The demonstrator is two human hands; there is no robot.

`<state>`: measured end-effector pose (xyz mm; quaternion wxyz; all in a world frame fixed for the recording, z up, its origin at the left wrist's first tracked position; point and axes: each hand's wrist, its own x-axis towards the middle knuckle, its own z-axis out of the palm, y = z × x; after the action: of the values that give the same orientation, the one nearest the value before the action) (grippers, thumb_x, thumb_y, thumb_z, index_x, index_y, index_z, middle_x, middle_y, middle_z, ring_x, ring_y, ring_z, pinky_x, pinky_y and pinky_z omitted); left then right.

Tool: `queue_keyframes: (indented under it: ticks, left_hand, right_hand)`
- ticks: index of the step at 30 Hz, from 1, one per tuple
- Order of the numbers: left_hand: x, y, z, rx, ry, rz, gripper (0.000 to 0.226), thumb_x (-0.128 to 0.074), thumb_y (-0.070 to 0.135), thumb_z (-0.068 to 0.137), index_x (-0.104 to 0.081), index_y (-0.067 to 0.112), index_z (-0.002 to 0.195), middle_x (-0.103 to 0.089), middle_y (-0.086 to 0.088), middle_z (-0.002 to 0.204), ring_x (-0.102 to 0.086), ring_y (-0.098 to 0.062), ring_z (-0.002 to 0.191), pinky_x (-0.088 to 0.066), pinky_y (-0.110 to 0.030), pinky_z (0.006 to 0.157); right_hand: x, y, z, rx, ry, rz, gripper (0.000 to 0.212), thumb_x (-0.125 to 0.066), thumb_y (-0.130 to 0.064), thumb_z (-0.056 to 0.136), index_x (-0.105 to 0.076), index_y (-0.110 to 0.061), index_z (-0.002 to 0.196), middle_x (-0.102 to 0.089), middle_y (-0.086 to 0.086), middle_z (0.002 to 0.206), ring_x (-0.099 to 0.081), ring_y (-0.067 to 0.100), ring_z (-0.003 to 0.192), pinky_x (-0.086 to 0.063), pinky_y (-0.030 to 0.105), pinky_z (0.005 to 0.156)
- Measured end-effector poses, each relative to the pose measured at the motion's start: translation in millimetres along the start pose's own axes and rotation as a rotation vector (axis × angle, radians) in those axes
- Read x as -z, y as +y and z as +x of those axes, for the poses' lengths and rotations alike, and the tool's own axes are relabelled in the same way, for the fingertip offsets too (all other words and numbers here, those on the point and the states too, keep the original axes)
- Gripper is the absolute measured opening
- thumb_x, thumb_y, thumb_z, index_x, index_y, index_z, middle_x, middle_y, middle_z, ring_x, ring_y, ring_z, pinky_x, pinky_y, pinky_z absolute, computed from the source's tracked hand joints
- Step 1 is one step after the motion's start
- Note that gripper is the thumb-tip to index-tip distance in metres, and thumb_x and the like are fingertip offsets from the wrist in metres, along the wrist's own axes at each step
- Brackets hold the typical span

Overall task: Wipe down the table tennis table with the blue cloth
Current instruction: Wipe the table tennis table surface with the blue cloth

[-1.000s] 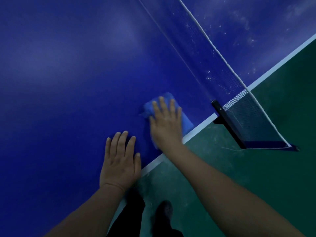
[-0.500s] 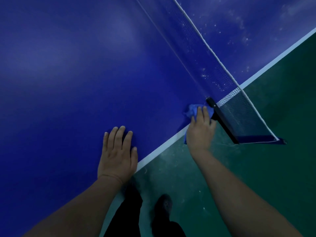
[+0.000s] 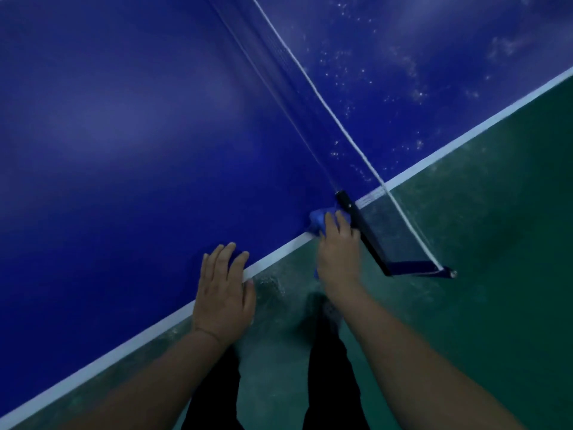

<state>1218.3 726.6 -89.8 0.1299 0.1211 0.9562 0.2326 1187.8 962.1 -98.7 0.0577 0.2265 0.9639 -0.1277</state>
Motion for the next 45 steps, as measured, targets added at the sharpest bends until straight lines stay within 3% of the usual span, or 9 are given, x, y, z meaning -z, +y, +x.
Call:
queue_keyframes:
  ticks: [4, 9, 13, 17, 25, 31, 35, 41, 45]
  left_hand:
    - [-15.7, 39.2, -5.1, 0.122, 0.019, -0.014, 0.053, -0.039, 0.036, 0.092, -0.060, 0.010, 0.133, -0.051, -0.013, 0.144, -0.042, -0.032, 0.138, -0.027, -0.056, 0.119]
    - [-20.5, 103.2, -7.1, 0.410, 0.214, -0.155, 0.053, -0.043, 0.037, 0.086, -0.067, 0.003, 0.120, -0.065, -0.017, 0.123, -0.062, -0.036, 0.111, -0.047, -0.045, 0.098]
    - [-4.9, 185.5, -4.0, 0.433, 0.402, -0.262, 0.048, -0.045, 0.034, 0.087, -0.065, 0.004, 0.119, -0.065, -0.013, 0.119, -0.061, -0.031, 0.107, -0.045, -0.034, 0.093]
    - [19.8, 260.4, 13.8, 0.382, 0.586, -0.336, 0.046, -0.046, 0.035, 0.094, -0.063, 0.008, 0.128, -0.059, -0.003, 0.134, -0.052, -0.015, 0.126, -0.028, -0.014, 0.111]
    - [2.0, 361.6, 75.5, 0.315, 0.678, -0.428, 0.046, -0.043, 0.035, 0.098, -0.060, 0.013, 0.135, -0.053, 0.003, 0.141, -0.044, -0.009, 0.136, -0.037, -0.047, 0.114]
    - [-52.2, 414.4, 92.3, 0.382, 0.697, -0.363, 0.048, -0.042, 0.036, 0.096, -0.059, 0.013, 0.135, -0.048, -0.002, 0.147, -0.039, -0.020, 0.142, -0.034, -0.044, 0.117]
    - [-84.8, 441.0, 104.2, 0.501, 0.686, -0.387, 0.050, -0.041, 0.035, 0.095, -0.059, 0.011, 0.135, -0.048, -0.003, 0.146, -0.041, -0.019, 0.138, -0.036, -0.042, 0.116]
    - [-122.5, 409.8, 164.1, 0.715, 0.688, -0.325, 0.050, -0.044, 0.032, 0.096, -0.056, 0.008, 0.138, -0.049, -0.007, 0.147, -0.037, -0.025, 0.141, -0.036, -0.049, 0.116]
    - [-142.4, 376.6, 205.9, 0.901, 0.712, -0.288, 0.060, -0.034, 0.040, 0.096, -0.050, 0.008, 0.144, -0.042, -0.011, 0.154, -0.030, -0.030, 0.145, -0.025, -0.045, 0.120]
  right_hand:
    - [24.9, 10.9, -29.5, 0.132, -0.190, 0.240, 0.051, -0.035, -0.030, 0.096, -0.053, -0.016, 0.141, -0.052, 0.006, 0.145, -0.048, 0.030, 0.119, -0.041, 0.041, 0.098]
    - [95.6, 5.3, -10.9, 0.725, -0.152, 0.378, 0.044, -0.050, -0.030, 0.095, -0.062, -0.009, 0.131, -0.061, 0.012, 0.135, -0.062, 0.034, 0.101, -0.056, 0.044, 0.087]
    - [189.2, 38.7, 18.5, 1.068, -0.118, 0.465, 0.046, -0.050, -0.033, 0.098, -0.060, -0.010, 0.135, -0.059, 0.009, 0.139, -0.058, 0.028, 0.105, -0.047, 0.038, 0.094]
    - [250.5, 90.5, 78.6, 1.057, -0.097, 0.376, 0.048, -0.045, -0.038, 0.100, -0.055, -0.012, 0.139, -0.057, 0.002, 0.141, -0.047, 0.015, 0.116, -0.030, 0.019, 0.104]
    - [251.8, 202.2, 177.8, 0.915, -0.194, 0.287, 0.051, -0.047, -0.038, 0.098, -0.051, -0.017, 0.144, -0.051, -0.008, 0.145, -0.045, 0.012, 0.126, -0.037, 0.033, 0.108]
    - [236.6, 224.1, 225.6, 0.971, -0.253, 0.285, 0.052, -0.046, -0.042, 0.101, -0.051, -0.015, 0.145, -0.055, -0.001, 0.144, -0.051, 0.022, 0.127, -0.044, 0.041, 0.106]
    - [217.6, 196.8, 269.2, 1.032, -0.325, 0.182, 0.057, -0.035, -0.055, 0.100, -0.050, -0.021, 0.144, -0.061, 0.001, 0.133, -0.058, 0.028, 0.113, -0.047, 0.039, 0.089]
    - [170.3, 95.5, 362.9, 1.324, -0.216, 0.026, 0.044, -0.044, -0.033, 0.100, -0.057, -0.009, 0.134, -0.063, 0.012, 0.129, -0.059, 0.039, 0.107, -0.048, 0.047, 0.090]
    - [113.5, 18.4, 456.0, 1.384, -0.146, -0.158, 0.057, -0.036, -0.040, 0.096, -0.054, -0.006, 0.138, -0.055, 0.018, 0.141, -0.055, 0.044, 0.118, -0.042, 0.050, 0.100]
